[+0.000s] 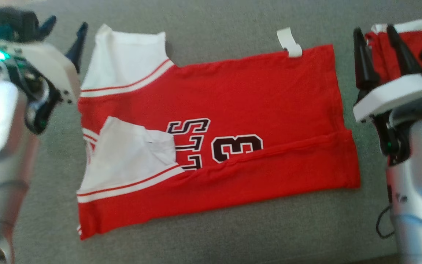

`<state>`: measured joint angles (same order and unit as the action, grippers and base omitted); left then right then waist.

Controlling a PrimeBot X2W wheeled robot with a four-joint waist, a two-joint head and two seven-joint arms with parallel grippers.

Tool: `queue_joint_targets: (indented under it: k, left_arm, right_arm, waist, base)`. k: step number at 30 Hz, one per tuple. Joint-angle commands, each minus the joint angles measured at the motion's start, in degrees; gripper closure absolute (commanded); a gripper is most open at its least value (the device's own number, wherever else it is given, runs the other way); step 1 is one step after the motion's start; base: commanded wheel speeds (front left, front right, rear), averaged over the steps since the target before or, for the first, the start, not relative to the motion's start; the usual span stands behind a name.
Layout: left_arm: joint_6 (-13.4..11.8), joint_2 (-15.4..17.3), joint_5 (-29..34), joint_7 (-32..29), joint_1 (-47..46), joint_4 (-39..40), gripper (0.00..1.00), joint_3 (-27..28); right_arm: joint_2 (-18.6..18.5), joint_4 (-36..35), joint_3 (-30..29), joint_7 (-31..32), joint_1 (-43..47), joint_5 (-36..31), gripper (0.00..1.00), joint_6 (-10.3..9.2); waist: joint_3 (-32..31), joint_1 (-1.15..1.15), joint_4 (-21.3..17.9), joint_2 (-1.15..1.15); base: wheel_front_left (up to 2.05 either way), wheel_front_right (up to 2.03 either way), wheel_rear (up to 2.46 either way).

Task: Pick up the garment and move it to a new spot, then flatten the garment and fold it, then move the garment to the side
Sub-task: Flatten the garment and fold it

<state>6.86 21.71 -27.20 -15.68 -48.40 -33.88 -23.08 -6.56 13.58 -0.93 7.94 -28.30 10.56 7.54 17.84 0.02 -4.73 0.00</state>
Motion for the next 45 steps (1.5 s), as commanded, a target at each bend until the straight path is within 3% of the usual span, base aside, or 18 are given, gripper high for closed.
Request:
queue_joint_targets:
  k: [1, 12, 24, 25, 27, 38, 45]
  left_arm:
    - [0.43, 3.77, -0.9, -2.86, -5.14, -0.84, 0.0, 0.03]
    - [0.61, 7.72, -8.41, -10.75, -13.89, -7.32, 0.0, -9.37]
    - [0.62, 8.43, -12.71, -10.57, -16.68, -14.05, 0.0, -14.02]
    - [0.62, 8.36, -12.97, -10.6, -16.85, -14.4, 0.14, -14.38]
    - [0.62, 8.02, -13.79, -10.64, -16.91, -14.67, 1.0, -15.4]
    - [0.62, 4.66, -15.95, 3.88, -16.47, -13.22, 1.0, -18.18]
    - [0.62, 4.55, -16.04, 12.64, -13.72, -6.59, 1.0, -23.37]
  right_arm:
    - [-0.82, -1.06, 1.82, -1.22, -3.32, -0.12, 0.0, -0.05]
    - [-0.96, 1.74, 3.55, -3.64, -8.22, 0.45, 0.0, -0.05]
    - [-1.18, 3.54, 4.28, -4.5, -9.07, 0.34, 0.0, -0.05]
    - [-1.3, 3.56, 4.29, -4.46, -9.13, 0.31, 0.0, -0.05]
    - [-1.67, 3.57, 4.21, -4.33, -9.27, 0.17, 0.0, -0.05]
    - [-7.5, 4.88, 7.51, -1.52, -9.27, 1.73, 0.0, -0.05]
    - [-14.07, 10.48, 13.85, 4.09, -11.08, 5.18, 0.0, -0.05]
  waist:
    - [4.53, -0.02, -2.64, 0.0]
    - [9.07, -0.02, -4.89, 0.0]
    - [9.94, -0.02, -5.93, 0.0]
    - [9.98, -0.02, -5.95, 0.0]
    - [9.96, -0.02, -5.85, 0.0]
    - [4.92, -0.02, -0.47, 0.0]
    - [2.29, -0.02, 5.17, 0.0]
  base:
    - [0.0, 0.0, 0.0]
    - [0.0, 0.0, 0.0]
    - [0.0, 0.0, 0.0]
    - [0.0, 0.0, 0.0]
    - [0.0, 0.0, 0.0]
    - [0.0, 0.0, 0.0]
    - [0.0, 0.0, 0.0]
